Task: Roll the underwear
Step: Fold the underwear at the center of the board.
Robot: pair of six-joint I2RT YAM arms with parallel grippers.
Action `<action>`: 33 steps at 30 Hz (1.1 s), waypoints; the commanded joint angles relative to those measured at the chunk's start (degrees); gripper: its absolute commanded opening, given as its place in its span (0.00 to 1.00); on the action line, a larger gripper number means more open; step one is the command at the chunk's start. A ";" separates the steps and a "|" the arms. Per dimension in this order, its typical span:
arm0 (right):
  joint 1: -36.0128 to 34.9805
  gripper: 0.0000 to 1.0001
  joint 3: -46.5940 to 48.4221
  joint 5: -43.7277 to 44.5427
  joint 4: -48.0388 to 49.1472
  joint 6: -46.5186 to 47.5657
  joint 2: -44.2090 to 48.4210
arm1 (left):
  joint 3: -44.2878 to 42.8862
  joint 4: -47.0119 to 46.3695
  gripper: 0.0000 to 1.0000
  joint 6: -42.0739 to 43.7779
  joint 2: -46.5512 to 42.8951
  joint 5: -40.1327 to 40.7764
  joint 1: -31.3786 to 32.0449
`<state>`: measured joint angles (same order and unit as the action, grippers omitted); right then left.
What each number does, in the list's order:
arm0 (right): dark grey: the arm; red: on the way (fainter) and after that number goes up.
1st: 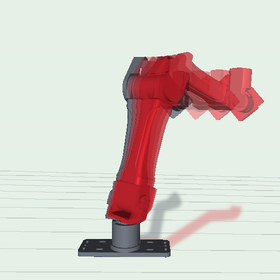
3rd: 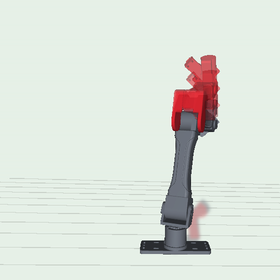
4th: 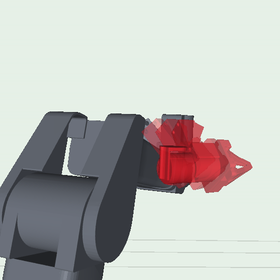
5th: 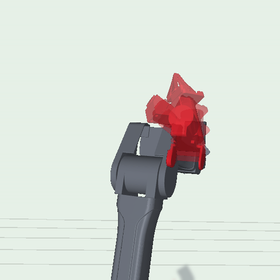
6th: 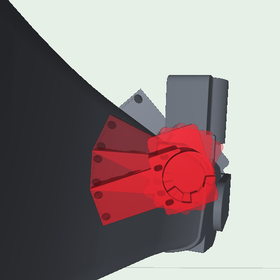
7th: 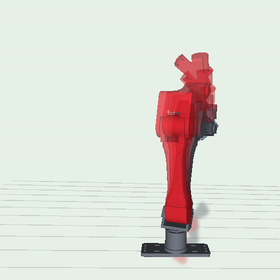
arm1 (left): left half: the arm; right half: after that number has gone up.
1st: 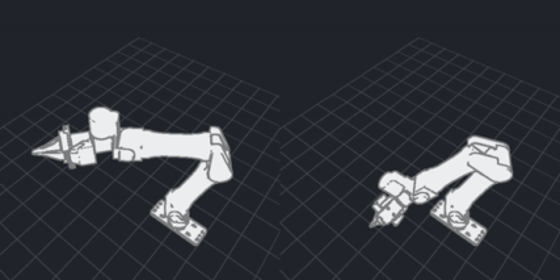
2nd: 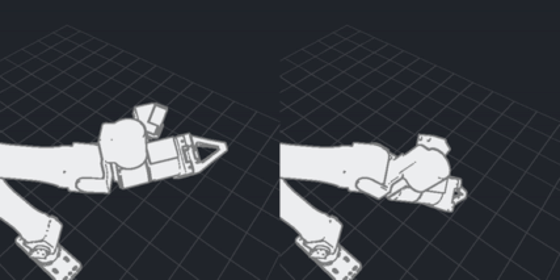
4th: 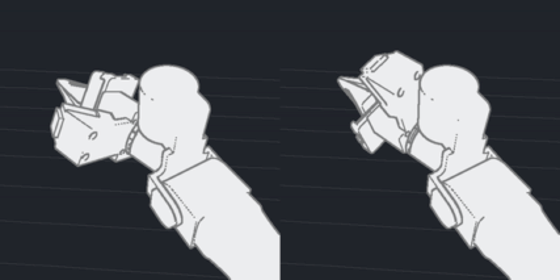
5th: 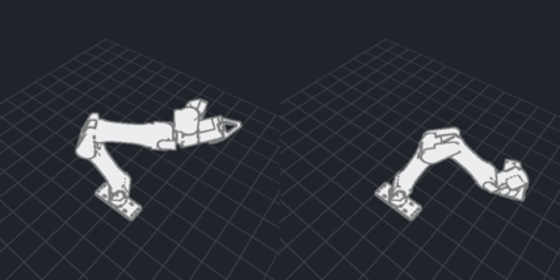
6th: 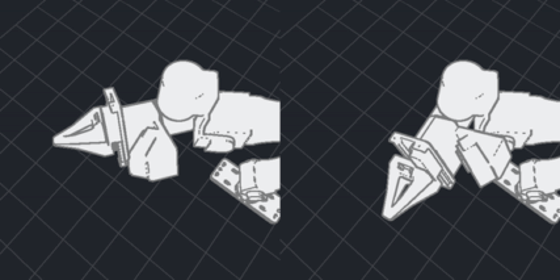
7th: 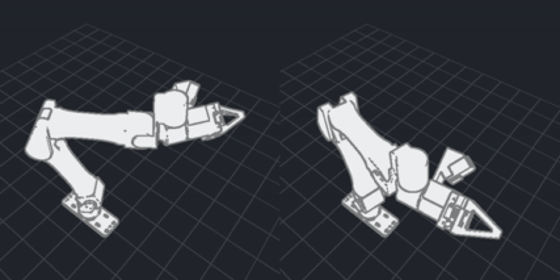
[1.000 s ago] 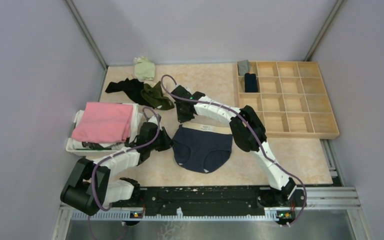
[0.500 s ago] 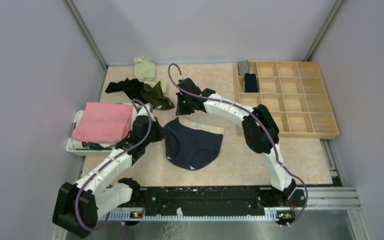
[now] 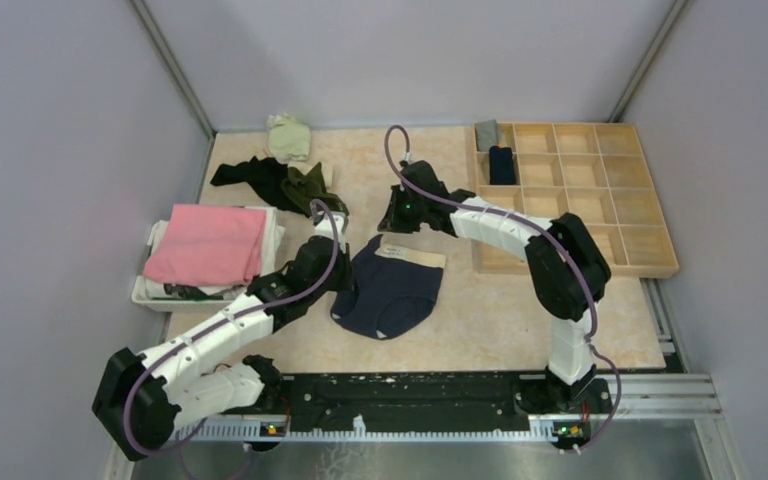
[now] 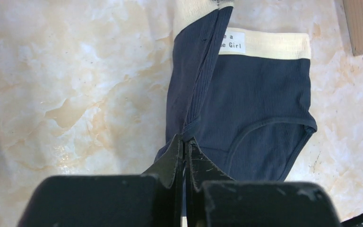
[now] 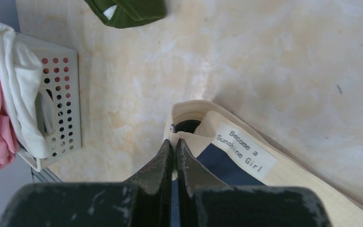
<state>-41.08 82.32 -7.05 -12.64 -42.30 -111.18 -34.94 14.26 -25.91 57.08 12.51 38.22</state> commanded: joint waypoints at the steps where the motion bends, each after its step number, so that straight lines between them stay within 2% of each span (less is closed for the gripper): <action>1: 1.69 0.00 -3.81 -1.81 5.96 -0.81 6.10 | -3.54 2.39 0.00 2.57 1.95 7.15 4.30; 10: 3.20 0.00 -11.82 -1.79 7.00 0.59 11.09 | -6.51 1.19 0.00 3.84 5.55 5.60 10.08; 33: 8.85 0.00 -24.10 -5.23 10.30 6.10 17.46 | -14.60 -1.15 0.00 -4.61 21.56 8.33 24.71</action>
<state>-33.41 59.05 -11.68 -5.08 -38.06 -97.23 -46.63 15.00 -28.67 76.84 19.42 61.39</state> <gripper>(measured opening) 0.010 0.009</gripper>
